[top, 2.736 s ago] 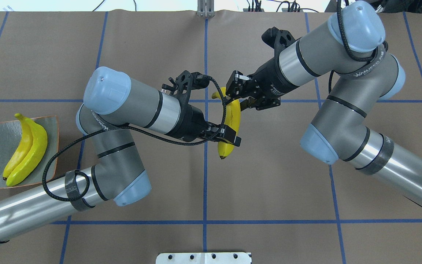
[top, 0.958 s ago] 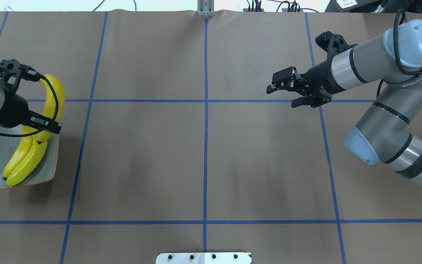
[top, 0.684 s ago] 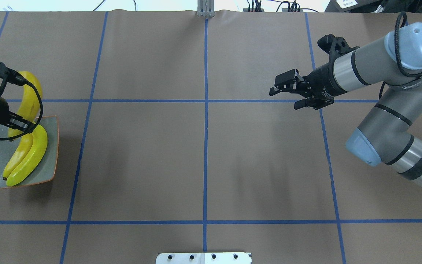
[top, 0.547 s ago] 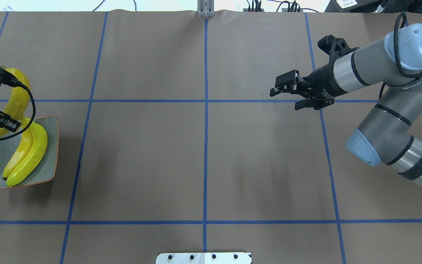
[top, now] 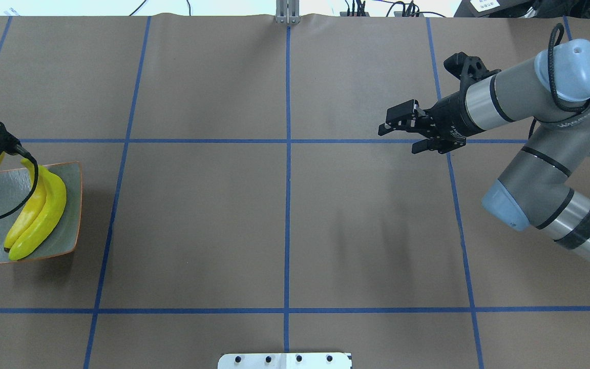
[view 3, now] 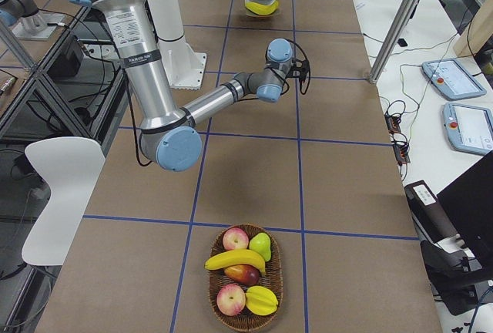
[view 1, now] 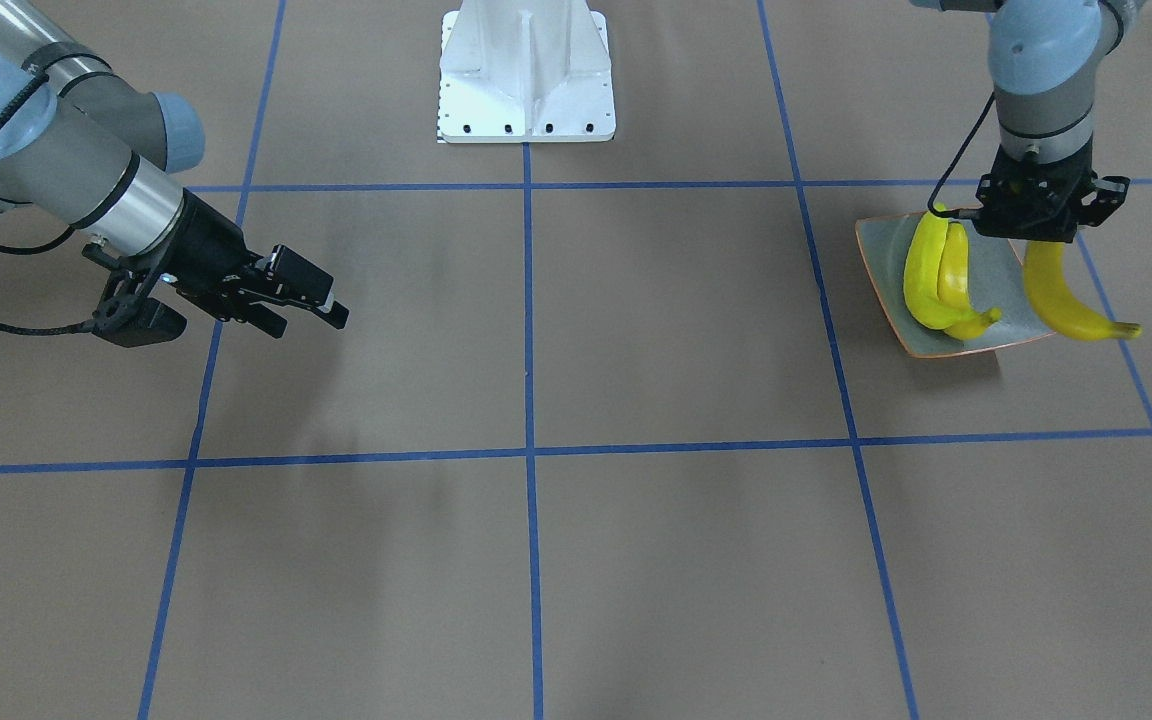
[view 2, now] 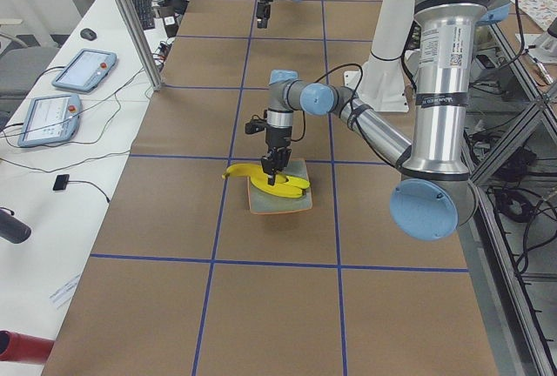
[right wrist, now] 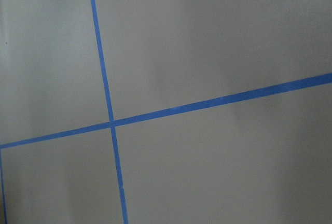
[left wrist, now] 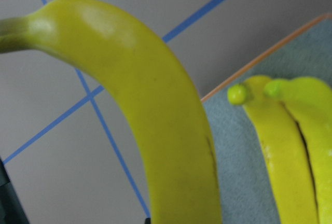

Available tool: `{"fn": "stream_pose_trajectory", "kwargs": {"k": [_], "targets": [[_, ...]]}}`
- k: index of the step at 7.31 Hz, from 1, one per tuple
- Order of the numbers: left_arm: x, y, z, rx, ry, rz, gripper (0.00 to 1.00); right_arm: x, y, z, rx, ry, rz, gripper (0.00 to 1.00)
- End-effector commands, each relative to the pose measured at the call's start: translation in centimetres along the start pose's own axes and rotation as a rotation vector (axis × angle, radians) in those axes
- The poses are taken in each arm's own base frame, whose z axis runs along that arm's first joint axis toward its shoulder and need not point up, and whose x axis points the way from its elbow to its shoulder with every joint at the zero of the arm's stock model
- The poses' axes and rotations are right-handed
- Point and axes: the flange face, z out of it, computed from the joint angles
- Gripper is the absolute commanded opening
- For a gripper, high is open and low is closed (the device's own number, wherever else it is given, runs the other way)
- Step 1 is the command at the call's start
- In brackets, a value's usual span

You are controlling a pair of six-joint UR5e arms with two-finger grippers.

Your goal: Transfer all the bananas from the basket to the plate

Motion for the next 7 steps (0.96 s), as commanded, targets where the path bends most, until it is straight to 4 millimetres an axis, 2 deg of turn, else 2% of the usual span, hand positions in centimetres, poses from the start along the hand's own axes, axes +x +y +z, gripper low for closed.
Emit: {"fn": "stream_pose_trajectory", "kwargs": {"k": [1, 3, 5, 7], "targets": [[2.4, 0.5, 2.1, -0.087, -0.024, 0.041, 0.00, 0.0, 0.0, 0.0, 0.000, -0.003, 0.000, 1.00], [3.4, 0.2, 4.1, -0.125, -0.036, 0.063, 0.00, 0.0, 0.1, -0.1, 0.000, -0.010, -0.002, 1.00], [5.5, 0.4, 4.9, -0.144, -0.034, 0.104, 0.00, -0.1, 0.1, -0.1, 0.000, -0.011, -0.001, 1.00], [5.9, 0.7, 6.1, -0.169, -0.044, 0.113, 0.00, -0.3, 0.2, -0.3, 0.001, -0.016, 0.000, 1.00]]}}
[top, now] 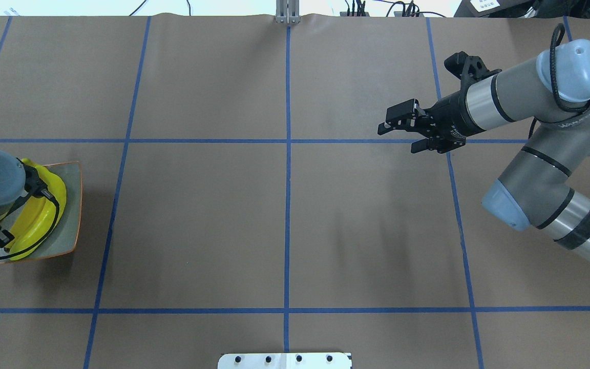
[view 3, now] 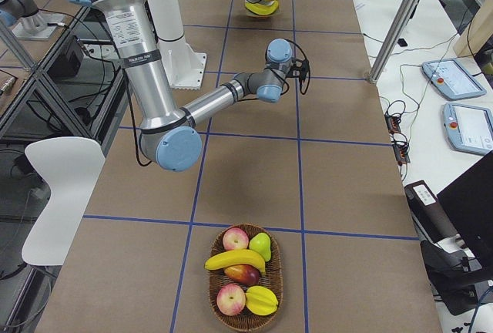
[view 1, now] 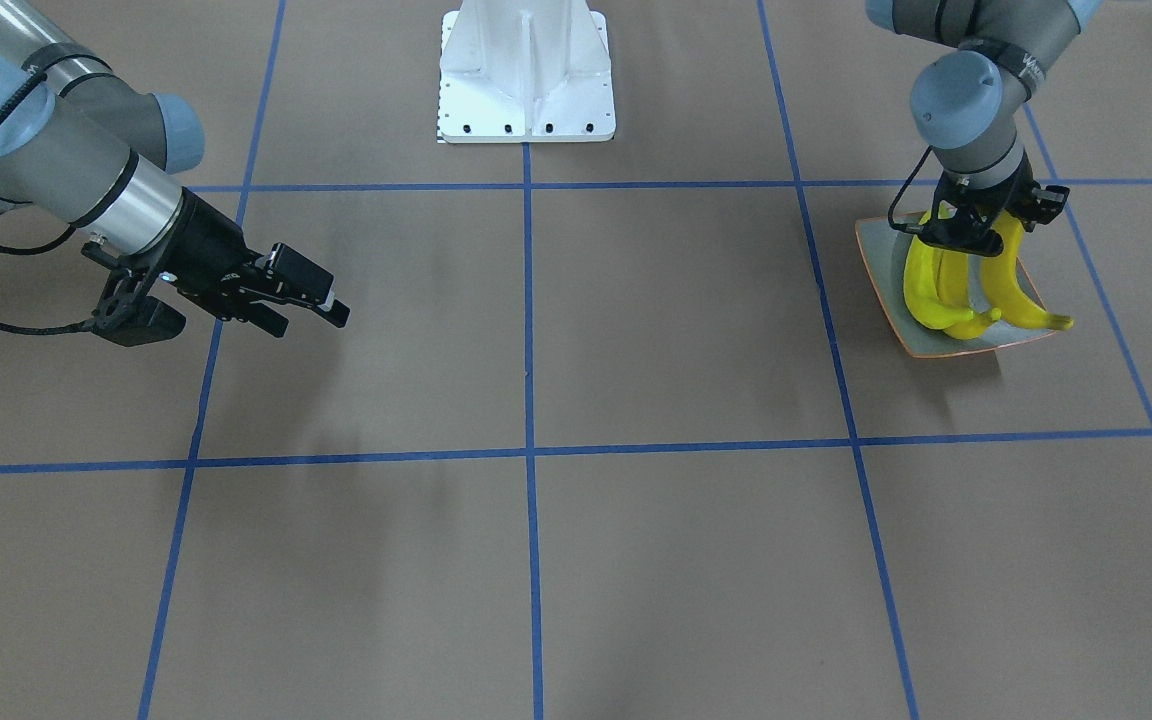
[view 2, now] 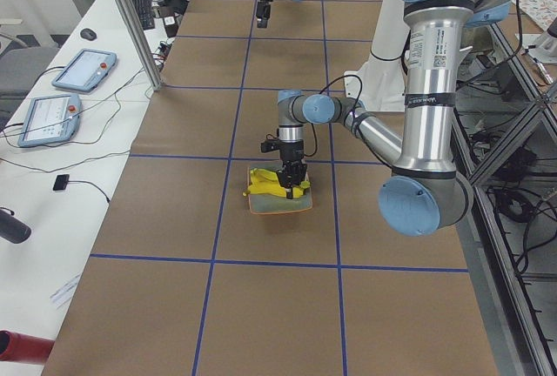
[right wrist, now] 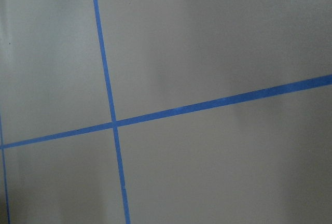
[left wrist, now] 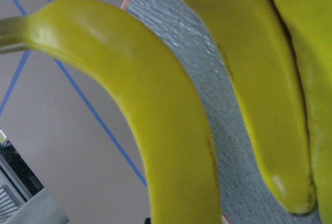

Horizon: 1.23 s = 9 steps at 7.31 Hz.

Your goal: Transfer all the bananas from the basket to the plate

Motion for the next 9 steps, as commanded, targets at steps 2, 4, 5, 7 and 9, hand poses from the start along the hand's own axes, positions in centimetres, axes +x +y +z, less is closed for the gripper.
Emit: {"fn": "stream_pose_trajectory", "kwargs": {"k": [2, 4, 5, 7, 9], "targets": [[0.2, -0.1, 1.6, -0.034, -0.013, 0.006, 0.00, -0.1, 0.0, 0.0, 0.000, -0.001, 0.001, 1.00], [0.3, -0.4, 2.2, -0.045, -0.020, 0.007, 0.00, 0.0, 0.0, 0.1, 0.001, 0.000, 0.000, 1.00], [0.4, -0.5, 2.2, -0.045, -0.020, 0.008, 0.16, 0.0, 0.0, 0.1, 0.001, 0.000, 0.000, 1.00], [0.5, -0.6, 1.4, -0.028, -0.003, 0.014, 0.99, 0.0, 0.0, 0.1, 0.001, 0.000, 0.000, 1.00], [0.7, -0.6, -0.2, 0.004, 0.018, 0.019, 0.99, 0.0, 0.0, 0.1, 0.001, 0.000, 0.000, 1.00]]}}
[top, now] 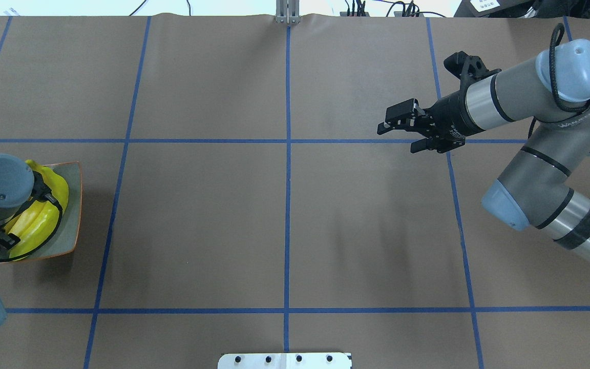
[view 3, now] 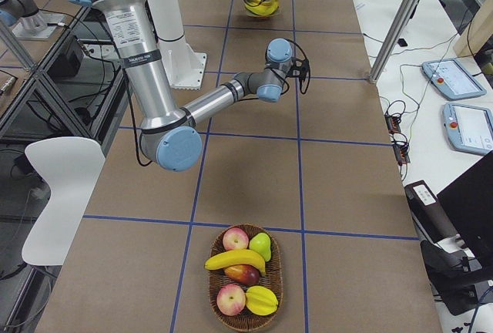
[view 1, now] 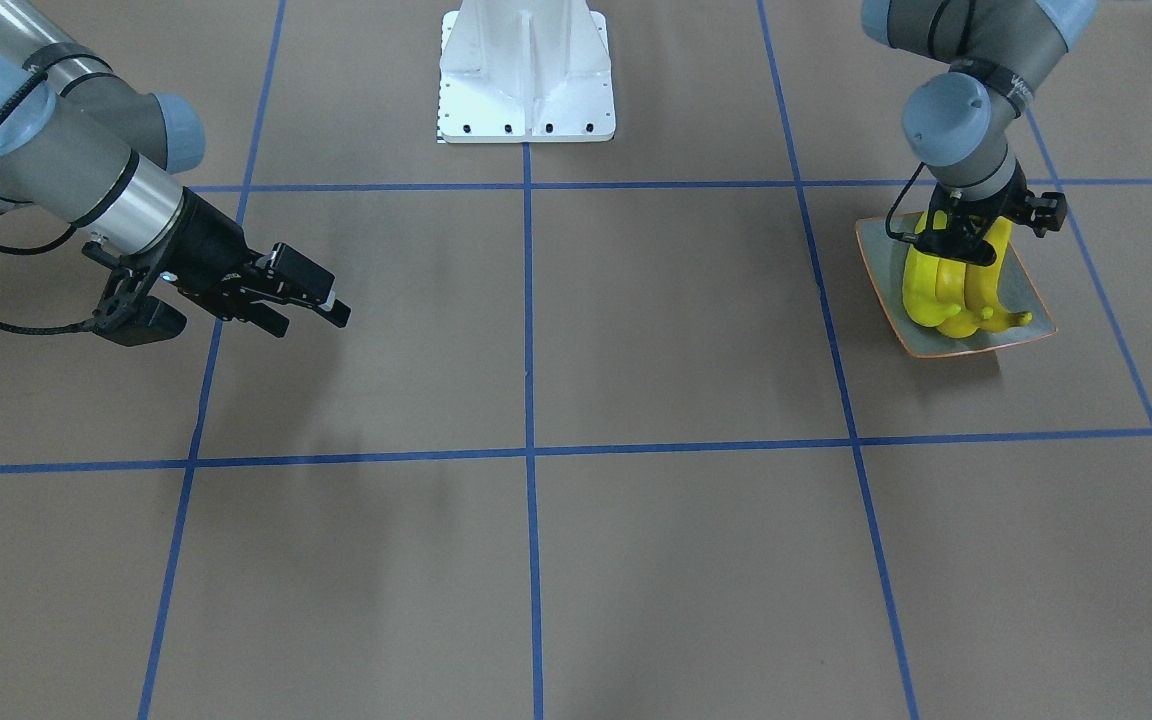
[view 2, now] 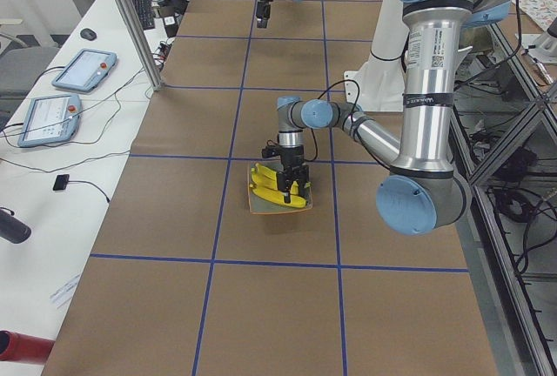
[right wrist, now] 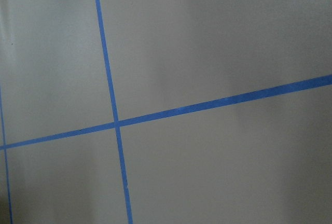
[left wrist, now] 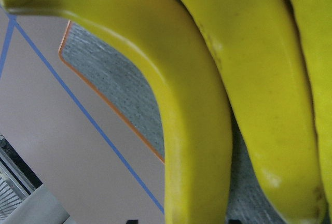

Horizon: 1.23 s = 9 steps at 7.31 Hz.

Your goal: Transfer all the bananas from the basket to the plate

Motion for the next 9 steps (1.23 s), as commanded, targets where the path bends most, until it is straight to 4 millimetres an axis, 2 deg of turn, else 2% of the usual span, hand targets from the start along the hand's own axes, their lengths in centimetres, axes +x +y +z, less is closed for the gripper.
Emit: {"fn": "stream_pose_trajectory", "kwargs": {"k": [1, 2, 4, 5, 6, 7, 8, 9], "targets": [[0.7, 0.4, -3.6, 0.050, 0.086, 0.005, 0.99, 0.0, 0.0, 0.0, 0.000, 0.000, 0.002, 1.00], [1.0, 0.1, -6.6, 0.083, 0.147, -0.006, 0.99, -0.2, 0.0, -0.3, 0.003, -0.004, -0.001, 1.00], [-0.6, -1.9, -14.4, 0.157, 0.257, -0.059, 0.99, 0.4, -1.2, -1.7, 0.032, -0.005, 0.009, 1.00], [-0.7, -2.8, -18.3, 0.197, 0.319, -0.064, 1.00, 2.1, -2.3, -3.4, 0.063, 0.006, 0.024, 1.00], [-0.6, -3.1, -20.3, 0.214, 0.380, -0.083, 1.00, 3.7, -3.9, -5.0, 0.104, 0.026, 0.052, 1.00], [-0.3, -3.6, -21.8, 0.233, 0.409, -0.100, 1.00, 7.4, -6.1, -8.3, 0.166, 0.056, 0.101, 1.00], [-0.4, -3.9, -22.6, 0.247, 0.420, -0.103, 1.00, 12.2, -7.5, -11.3, 0.206, 0.107, 0.070, 1.00], [-0.4, -4.2, -22.6, 0.245, 0.435, -0.122, 1.00, 17.9, -8.3, -13.8, 0.228, 0.183, 0.006, 1.00]]}}
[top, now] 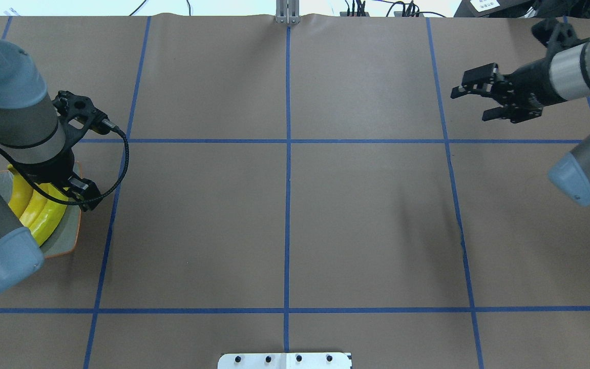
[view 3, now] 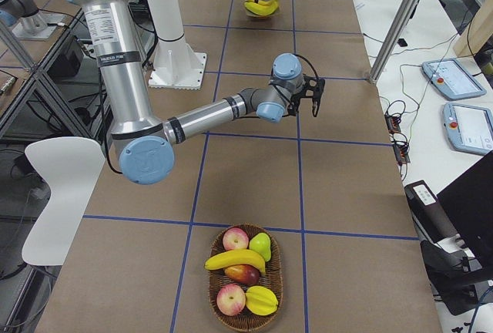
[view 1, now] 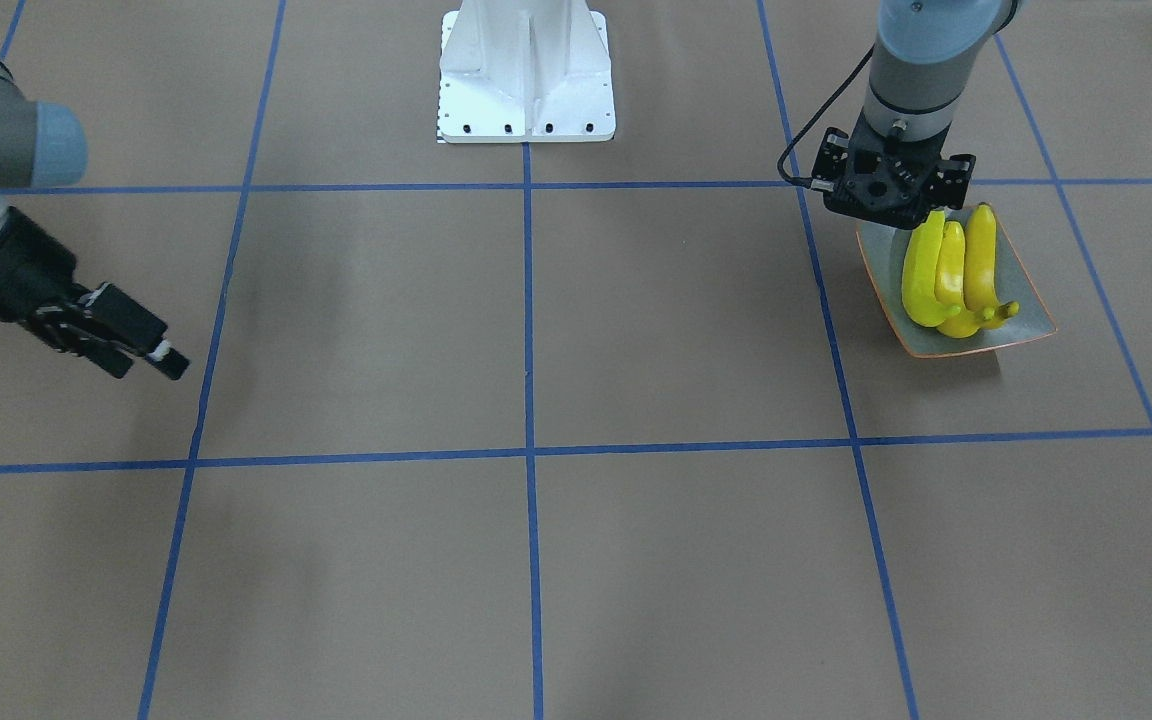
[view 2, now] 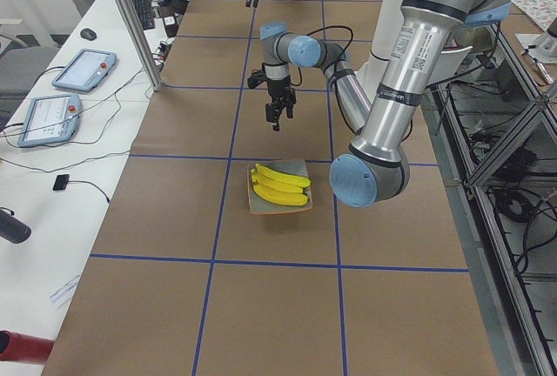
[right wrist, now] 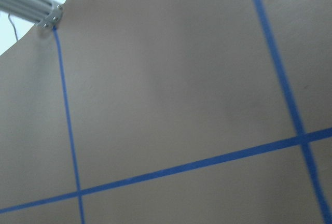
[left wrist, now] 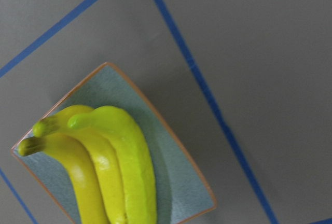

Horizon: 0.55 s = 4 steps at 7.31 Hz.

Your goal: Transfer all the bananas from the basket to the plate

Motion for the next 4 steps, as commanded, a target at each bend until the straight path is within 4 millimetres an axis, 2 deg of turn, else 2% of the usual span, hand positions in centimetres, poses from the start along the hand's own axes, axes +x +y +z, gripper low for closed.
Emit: {"fn": "stream_pose_trajectory", "kwargs": {"k": [1, 2, 4], "targets": [[0.4, -0.6, -0.5, 0.013, 0.023, -0.029, 1.00, 9.5, -4.4, -4.9, 0.074, 0.138, -0.061, 1.00], [0.5, -0.6, -0.6, 0.015, 0.025, -0.044, 1.00, 13.1, -5.9, -7.2, 0.074, 0.211, -0.132, 1.00], [0.6, -0.7, -0.7, 0.018, 0.026, -0.060, 1.00, 22.5, -7.0, -13.4, 0.035, 0.300, -0.233, 1.00]]}}
